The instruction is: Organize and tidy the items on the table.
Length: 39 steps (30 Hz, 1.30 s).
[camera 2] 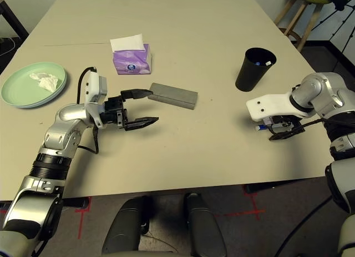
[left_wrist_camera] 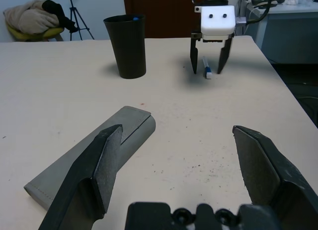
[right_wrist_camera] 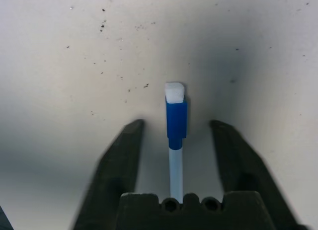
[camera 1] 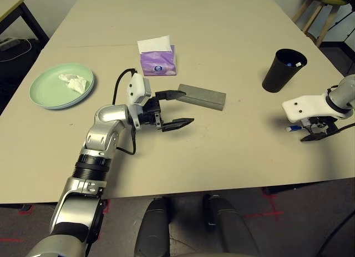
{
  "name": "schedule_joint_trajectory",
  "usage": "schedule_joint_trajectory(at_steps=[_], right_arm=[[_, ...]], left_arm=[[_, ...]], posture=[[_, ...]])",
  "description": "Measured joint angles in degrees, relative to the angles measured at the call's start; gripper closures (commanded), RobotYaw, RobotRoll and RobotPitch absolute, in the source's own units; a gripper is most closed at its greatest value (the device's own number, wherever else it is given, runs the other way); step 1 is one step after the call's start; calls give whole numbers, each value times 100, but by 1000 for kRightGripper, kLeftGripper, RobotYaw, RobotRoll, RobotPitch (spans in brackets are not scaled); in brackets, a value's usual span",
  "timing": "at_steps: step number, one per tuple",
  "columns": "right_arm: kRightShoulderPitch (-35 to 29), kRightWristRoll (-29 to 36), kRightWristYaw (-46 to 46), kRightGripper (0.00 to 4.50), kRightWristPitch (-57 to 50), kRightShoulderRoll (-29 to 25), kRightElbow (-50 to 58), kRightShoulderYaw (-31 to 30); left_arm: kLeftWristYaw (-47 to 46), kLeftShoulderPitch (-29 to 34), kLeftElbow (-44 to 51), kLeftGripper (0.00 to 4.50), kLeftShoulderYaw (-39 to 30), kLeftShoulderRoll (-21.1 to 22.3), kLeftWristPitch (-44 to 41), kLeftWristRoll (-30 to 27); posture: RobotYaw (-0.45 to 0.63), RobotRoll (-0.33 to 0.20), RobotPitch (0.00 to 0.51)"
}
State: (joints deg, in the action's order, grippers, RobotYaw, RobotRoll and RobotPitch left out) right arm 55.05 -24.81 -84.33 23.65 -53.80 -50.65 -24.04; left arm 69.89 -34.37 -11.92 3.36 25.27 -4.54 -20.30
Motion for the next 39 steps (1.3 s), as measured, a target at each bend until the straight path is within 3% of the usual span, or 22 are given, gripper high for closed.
schedule_joint_trajectory(at_steps=[5, 13, 21, 27, 33, 39], right_arm=[[35, -2, 32, 4171, 1, 23, -18, 9], [64, 136, -150, 4179, -58, 25, -13, 16], [48, 1294, -748, 4179, -1405, 118, 706, 495], [-1, 2056, -710, 4179, -2661, 356, 1473, 1067], [-229, 3230, -383, 4179, -3829, 825, 2262, 1996], [-656, 4206, 1107, 4179, -4337, 1670, 2991, 3130]], left_arm=[[4, 0, 0, 0, 0, -11, 7, -2], [4, -8, -18, 0, 0, -38, 45, -1], [30, -106, -70, 0, 0, -37, 93, 0], [64, -137, -254, 0, -3, -26, 93, 1], [118, -325, -338, 0, -4, -4, 98, 4], [112, -370, -511, 0, -6, 6, 102, 12]], posture=[[137, 0, 208], [129, 0, 194], [116, 0, 179], [103, 0, 169], [93, 0, 154], [83, 0, 133]])
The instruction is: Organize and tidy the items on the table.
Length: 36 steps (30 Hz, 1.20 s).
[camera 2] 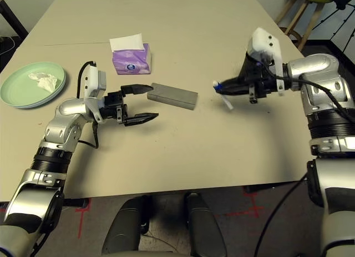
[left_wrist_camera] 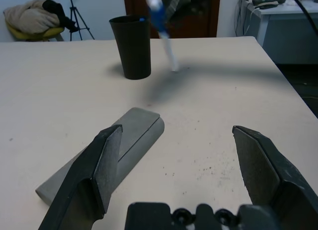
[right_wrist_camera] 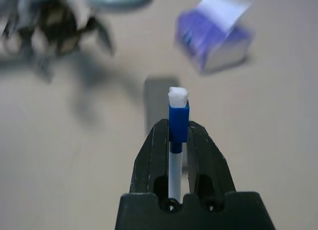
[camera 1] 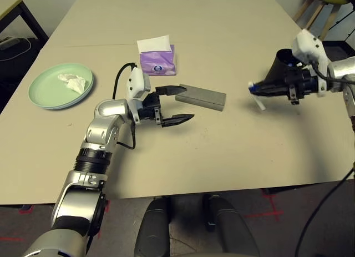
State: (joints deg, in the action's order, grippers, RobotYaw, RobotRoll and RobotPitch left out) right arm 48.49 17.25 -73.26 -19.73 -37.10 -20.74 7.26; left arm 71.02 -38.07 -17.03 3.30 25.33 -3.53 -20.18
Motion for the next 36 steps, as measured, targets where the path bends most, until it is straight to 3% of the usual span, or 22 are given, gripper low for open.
schedule_joint_trajectory(at_steps=[8, 13, 20, 24, 36], right_arm=[[-662, 895, 2124, 4179, 162, 1216, 904, 1208], [-667, 885, 3485, 4179, 538, 1645, 1043, 1396], [-178, 543, 4844, 4179, 801, 1502, 651, 1437], [277, 344, 5492, 4179, 418, 1120, 432, 1420], [677, 19, 6336, 4179, -587, 879, 23, 1180]], left_arm=[[-231, 55, 42, 0, -39, -39, -31, -4], [-310, 77, 75, 0, -40, -40, -61, -5], [-358, 181, 251, 0, -40, -31, -163, -7], [-363, 177, 250, 0, -38, -29, -183, -5], [-366, 124, 245, 0, -38, -36, -187, -1]], posture=[[98, 0, 109], [100, 0, 98], [91, 0, 95], [88, 0, 96], [94, 0, 103]])
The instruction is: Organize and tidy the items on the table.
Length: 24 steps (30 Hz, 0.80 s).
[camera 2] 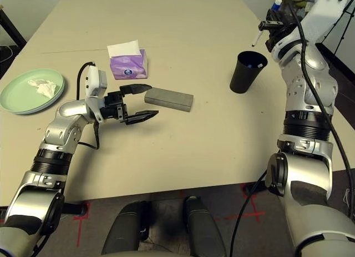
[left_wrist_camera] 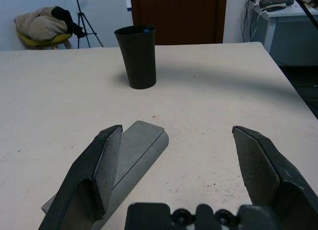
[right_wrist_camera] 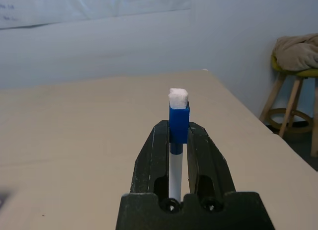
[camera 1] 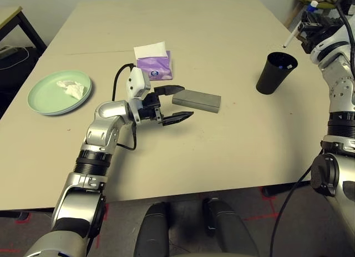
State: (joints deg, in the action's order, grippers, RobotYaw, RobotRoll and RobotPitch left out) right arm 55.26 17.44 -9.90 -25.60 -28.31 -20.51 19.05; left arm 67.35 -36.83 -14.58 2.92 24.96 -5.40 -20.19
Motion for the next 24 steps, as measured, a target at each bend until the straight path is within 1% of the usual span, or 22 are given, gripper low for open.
schedule_joint_trajectory(at_steps=[5, 15, 20, 24], right_arm=[[-7, -113, 85, 4179, -2, 24, -192, -45], [-25, -119, 157, 4179, -65, 66, -197, -53], [-91, -193, 202, 2405, -114, 66, -191, -87], [-165, -192, 213, 795, -178, 76, -115, -90]], left_arm=[[-6, 0, 0, 0, 0, 2, -1, 1], [-60, 2, 0, 0, 0, 11, -18, 1], [-66, 2, 0, 0, -1, 11, -18, 1], [-93, 2, 0, 0, -1, 10, -18, 1]], posture=[[101, 0, 105], [96, 0, 106], [95, 0, 107], [96, 0, 105]])
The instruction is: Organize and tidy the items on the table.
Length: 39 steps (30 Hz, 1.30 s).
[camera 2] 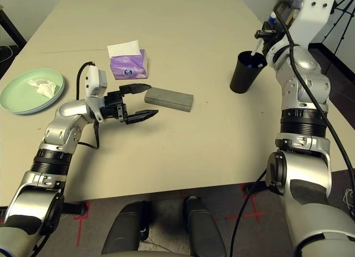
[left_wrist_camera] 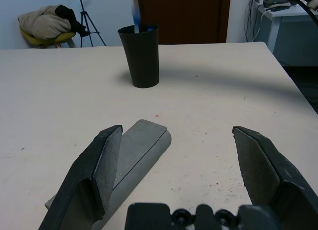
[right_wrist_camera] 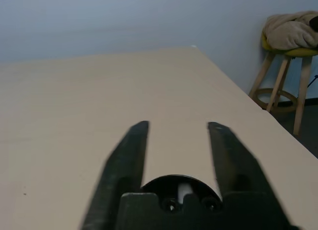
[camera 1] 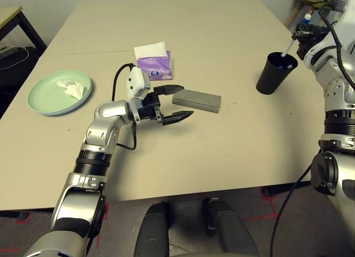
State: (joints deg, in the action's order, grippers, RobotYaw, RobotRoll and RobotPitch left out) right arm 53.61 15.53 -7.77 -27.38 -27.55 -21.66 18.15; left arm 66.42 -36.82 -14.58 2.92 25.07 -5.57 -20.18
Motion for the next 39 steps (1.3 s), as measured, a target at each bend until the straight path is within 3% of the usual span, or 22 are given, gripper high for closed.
schedule_joint_trajectory(at_steps=[2, 6, 9, 13, 19, 24, 29, 35, 39], right_arm=[[-32, 1, 13, 24, -34, 33, 72, 0], [-111, 27, -136, 24, 20, 112, 167, -8], [-472, 239, -963, 24, 623, 263, 465, -166], [-1177, 621, -1948, 24, 1202, 583, 868, -310], [-1784, 694, -2404, 24, 1634, 693, 949, -413], [-2079, 618, -2338, 24, 2094, 793, 878, -397], [-2548, 444, -1587, 24, 2276, 1157, 1027, -371], [-3110, -18, -426, 24, 2454, 1337, 1175, -281], [-3289, -71, -329, 24, 2726, 1317, 1182, -165]], left_arm=[[-24, 0, -1, 0, -1, 0, 0, 0], [-167, -67, -125, 0, -25, -2, 17, 18], [-583, -264, -379, 0, -225, -20, 41, 51], [-1507, -344, -360, 0, -638, -248, -244, 0], [-3328, -63, 82, 0, -1166, -647, -584, 140], [-4909, 251, 265, 0, -1462, -805, -671, 649], [-6060, 487, 263, 0, -1848, -823, -315, 1035], [-7083, 947, 301, 0, -2023, -810, -151, 1624], [-7276, 1119, 325, 0, -2109, -801, -111, 1689]], posture=[[96, 0, 105], [105, 0, 111], [116, 0, 111], [132, 0, 113], [167, 0, 116], [183, 0, 120], [178, 0, 119], [173, 0, 116], [177, 0, 117]])
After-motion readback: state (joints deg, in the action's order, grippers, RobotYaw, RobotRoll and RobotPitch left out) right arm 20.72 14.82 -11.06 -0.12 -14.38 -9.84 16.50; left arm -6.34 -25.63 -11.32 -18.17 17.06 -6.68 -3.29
